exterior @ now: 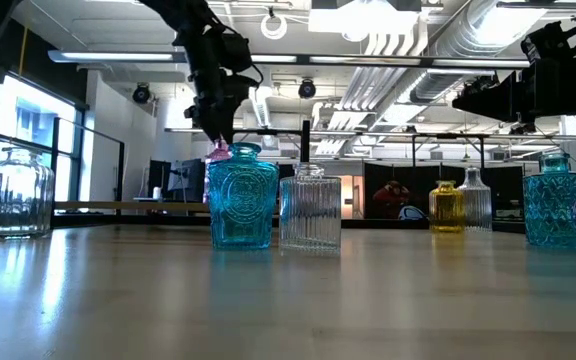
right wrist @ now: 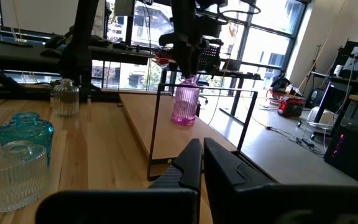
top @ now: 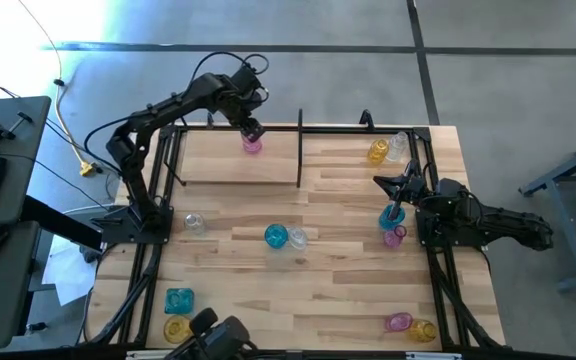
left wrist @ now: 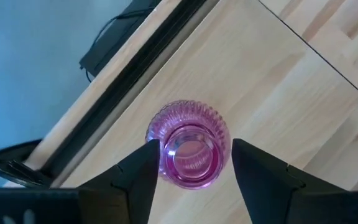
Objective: Sort vases onto shelf
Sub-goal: Put the bottom left blue flower vase on the shelf
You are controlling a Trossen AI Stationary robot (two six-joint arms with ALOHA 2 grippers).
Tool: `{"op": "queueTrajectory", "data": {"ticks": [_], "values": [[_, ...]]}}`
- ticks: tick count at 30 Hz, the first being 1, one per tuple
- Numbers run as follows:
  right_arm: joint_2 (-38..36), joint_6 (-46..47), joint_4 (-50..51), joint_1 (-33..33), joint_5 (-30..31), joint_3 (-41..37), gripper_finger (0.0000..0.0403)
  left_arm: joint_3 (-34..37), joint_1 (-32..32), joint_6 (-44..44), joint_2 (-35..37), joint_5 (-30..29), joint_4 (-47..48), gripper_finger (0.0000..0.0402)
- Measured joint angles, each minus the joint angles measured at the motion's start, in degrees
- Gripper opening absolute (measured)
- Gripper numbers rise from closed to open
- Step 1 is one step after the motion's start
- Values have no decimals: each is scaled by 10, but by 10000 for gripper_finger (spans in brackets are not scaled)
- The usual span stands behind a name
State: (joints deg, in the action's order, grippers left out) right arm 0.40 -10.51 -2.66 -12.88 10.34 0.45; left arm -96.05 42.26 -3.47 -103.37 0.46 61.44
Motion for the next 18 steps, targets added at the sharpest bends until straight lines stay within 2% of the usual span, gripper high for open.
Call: {"op": "queueTrajectory", "data": {"ticks": [8, 10, 14, 18], "values": [[0, 0, 0, 0, 0, 0, 0, 2, -17, -46, 72, 1, -34, 166], [0, 0, 0, 0, 0, 0, 0, 20, -28, -55, 103, 1, -63, 157], [0, 0, 0, 0, 0, 0, 0, 114, -61, -53, 183, 3, -180, 131], [0, 0, 0, 0, 0, 0, 0, 271, -114, -52, 278, 4, -359, 104]]}}
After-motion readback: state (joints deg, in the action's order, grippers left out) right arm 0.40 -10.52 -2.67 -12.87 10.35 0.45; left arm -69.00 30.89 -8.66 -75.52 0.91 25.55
